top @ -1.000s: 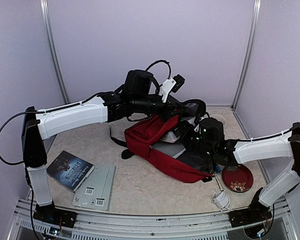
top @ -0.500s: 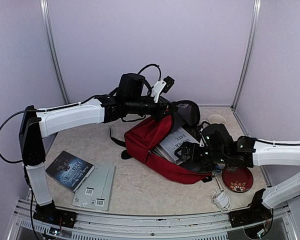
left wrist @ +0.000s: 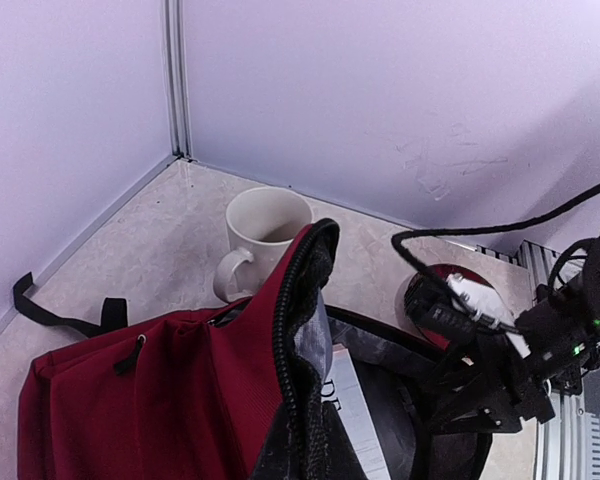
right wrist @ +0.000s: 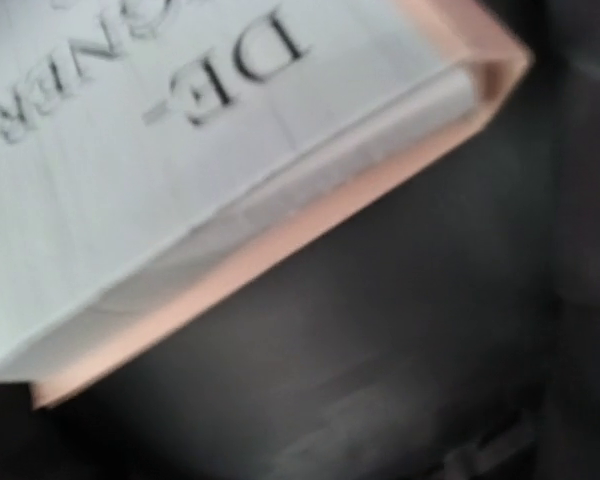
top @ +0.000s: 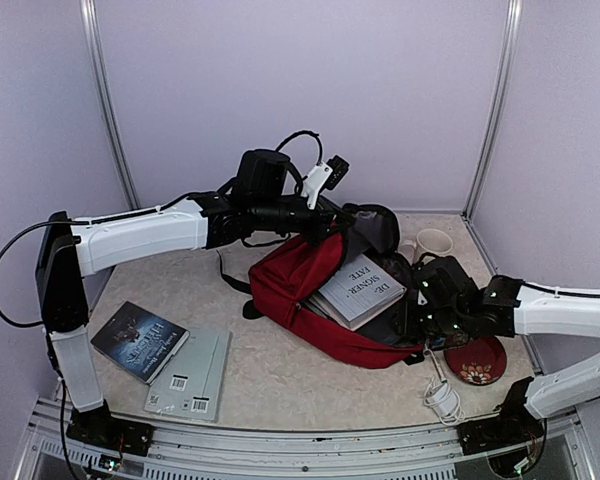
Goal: Pack the student bag
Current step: Place the book in the largest pocket of the bag, then adjust the book in the largest pocket of the bag, then place the largest pocket of the bag in the student bag.
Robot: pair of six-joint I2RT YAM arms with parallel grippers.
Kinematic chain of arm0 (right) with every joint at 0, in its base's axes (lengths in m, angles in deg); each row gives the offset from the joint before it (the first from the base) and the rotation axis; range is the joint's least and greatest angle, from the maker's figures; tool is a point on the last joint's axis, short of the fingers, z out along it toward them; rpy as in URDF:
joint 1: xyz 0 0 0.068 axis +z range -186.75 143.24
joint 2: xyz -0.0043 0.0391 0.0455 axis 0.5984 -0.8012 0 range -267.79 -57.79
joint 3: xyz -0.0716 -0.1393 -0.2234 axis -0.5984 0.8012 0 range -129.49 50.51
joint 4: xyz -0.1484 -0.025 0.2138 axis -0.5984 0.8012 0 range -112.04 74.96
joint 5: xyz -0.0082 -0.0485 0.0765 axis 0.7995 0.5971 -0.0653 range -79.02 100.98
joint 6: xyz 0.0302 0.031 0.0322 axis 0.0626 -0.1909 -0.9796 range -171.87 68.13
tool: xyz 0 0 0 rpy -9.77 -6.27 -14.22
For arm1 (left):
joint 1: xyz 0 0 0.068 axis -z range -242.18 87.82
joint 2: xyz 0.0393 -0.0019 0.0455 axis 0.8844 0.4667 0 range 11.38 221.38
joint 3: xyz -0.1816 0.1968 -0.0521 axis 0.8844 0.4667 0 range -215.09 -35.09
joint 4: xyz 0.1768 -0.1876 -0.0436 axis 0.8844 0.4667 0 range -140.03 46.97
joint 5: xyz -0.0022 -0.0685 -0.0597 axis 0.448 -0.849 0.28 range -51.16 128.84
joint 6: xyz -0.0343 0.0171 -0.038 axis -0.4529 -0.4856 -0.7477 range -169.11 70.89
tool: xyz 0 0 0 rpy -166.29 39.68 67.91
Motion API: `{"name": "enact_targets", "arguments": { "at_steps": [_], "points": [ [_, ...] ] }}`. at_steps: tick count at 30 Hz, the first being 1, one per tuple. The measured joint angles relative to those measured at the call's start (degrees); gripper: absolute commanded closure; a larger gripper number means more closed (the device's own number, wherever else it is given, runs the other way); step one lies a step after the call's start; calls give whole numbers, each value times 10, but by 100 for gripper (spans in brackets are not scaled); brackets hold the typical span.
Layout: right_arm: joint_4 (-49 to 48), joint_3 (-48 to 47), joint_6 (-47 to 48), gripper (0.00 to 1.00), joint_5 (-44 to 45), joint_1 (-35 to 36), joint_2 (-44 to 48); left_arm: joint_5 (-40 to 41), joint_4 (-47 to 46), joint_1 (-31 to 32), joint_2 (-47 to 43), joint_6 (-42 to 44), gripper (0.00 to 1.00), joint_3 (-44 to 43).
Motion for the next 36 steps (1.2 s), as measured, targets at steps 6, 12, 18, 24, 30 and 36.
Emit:
{"name": "enact_targets", "arguments": {
  "at_steps": [6,12,18,24,30,36],
  "points": [
    [-110,5,60,69,-22,-37,-90,3,0,0,0,2,100,0],
    [-233,-57,104,68,-54,-51,-227,-20,-1,0,0,-3,100,-8],
    [-335,-81,99,65,-64,-51,-271,-68,-21,-10,-4,-39,100,-6],
    [-337,-68,94,60,-67,-51,-236,-80,-83,-96,-17,-132,100,85],
    [-292,-20,87,57,-73,-51,-117,-40,-83,-191,61,-197,8,93],
    [-227,-5,71,56,-70,-51,-20,27,-28,-198,94,-197,1,95]
  ]
}}
